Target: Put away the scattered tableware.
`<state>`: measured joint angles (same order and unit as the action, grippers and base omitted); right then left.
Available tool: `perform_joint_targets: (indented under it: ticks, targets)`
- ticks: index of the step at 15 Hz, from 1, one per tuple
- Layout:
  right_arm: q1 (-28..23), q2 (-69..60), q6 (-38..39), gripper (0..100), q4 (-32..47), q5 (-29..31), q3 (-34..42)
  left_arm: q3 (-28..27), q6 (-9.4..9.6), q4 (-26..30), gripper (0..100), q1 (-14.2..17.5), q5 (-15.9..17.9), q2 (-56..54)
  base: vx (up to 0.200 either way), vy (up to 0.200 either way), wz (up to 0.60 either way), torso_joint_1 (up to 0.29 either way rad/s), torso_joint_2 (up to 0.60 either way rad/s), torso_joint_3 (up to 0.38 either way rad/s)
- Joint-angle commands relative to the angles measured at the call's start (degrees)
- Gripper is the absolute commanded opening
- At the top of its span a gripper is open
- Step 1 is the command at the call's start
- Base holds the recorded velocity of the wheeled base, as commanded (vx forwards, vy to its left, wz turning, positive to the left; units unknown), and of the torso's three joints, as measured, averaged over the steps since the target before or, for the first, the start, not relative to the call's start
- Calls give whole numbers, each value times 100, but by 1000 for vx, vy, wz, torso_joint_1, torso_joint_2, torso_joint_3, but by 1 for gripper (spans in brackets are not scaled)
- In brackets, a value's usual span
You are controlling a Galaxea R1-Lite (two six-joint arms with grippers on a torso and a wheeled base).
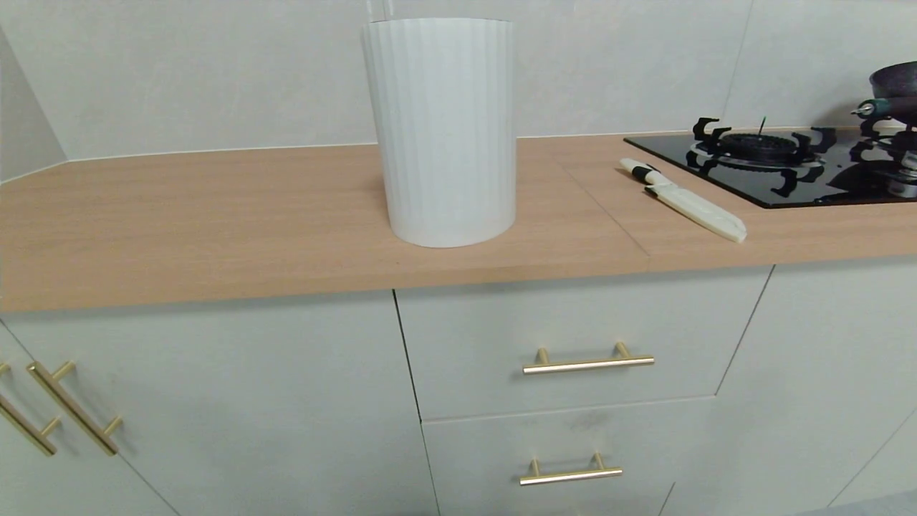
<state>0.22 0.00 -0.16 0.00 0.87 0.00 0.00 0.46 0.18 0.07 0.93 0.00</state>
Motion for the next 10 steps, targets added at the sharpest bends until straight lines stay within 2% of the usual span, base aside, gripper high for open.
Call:
perform_joint_targets:
  ticks: [1, 10]
  targets:
    - [4, 9, -2, 100, 0, 1, 0, 0, -2, -1, 100, 1, 4, 0, 0, 0, 0, 0, 0, 0]
    - [4, 9, -2, 100, 0, -7, 0, 0, -2, -1, 100, 1, -5, 0, 0, 0, 0, 0, 0, 0]
